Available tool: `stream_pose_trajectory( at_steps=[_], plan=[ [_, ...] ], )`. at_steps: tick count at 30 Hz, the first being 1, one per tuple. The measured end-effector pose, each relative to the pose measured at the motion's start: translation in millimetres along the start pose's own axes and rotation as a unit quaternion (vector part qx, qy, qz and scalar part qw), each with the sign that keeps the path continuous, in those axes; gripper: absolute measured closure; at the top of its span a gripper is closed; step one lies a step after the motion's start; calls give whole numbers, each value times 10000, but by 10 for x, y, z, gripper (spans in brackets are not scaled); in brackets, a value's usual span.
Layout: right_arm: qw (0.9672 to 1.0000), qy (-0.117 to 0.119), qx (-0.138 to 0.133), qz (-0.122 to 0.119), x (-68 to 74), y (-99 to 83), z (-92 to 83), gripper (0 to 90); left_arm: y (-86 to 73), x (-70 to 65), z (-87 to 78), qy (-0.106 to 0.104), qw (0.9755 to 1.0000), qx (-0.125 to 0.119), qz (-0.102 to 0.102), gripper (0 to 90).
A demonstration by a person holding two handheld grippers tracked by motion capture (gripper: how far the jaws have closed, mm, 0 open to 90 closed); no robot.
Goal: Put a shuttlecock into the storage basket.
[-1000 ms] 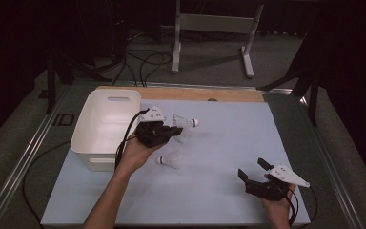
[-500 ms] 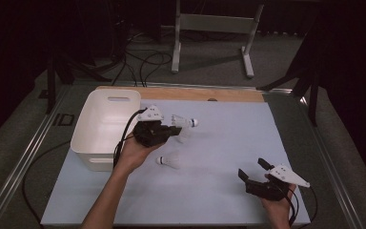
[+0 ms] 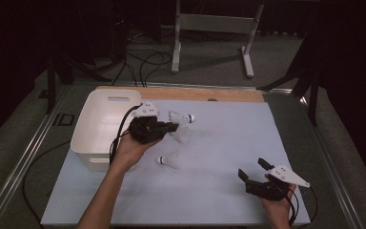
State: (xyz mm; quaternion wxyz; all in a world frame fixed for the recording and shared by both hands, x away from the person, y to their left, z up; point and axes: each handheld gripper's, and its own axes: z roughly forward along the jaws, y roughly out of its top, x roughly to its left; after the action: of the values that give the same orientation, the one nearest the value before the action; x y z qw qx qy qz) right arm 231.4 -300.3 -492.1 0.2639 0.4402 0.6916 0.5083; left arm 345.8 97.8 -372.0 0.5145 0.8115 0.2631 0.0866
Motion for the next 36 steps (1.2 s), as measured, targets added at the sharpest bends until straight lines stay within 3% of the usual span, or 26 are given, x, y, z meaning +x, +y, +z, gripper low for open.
stream_pose_trajectory(
  at_steps=[36],
  plan=[
    [10000, -5, 9, 9, -6, 0, -2, 99, 74, 235, -357, 339, 9994, -52, -3, 900]
  ],
)
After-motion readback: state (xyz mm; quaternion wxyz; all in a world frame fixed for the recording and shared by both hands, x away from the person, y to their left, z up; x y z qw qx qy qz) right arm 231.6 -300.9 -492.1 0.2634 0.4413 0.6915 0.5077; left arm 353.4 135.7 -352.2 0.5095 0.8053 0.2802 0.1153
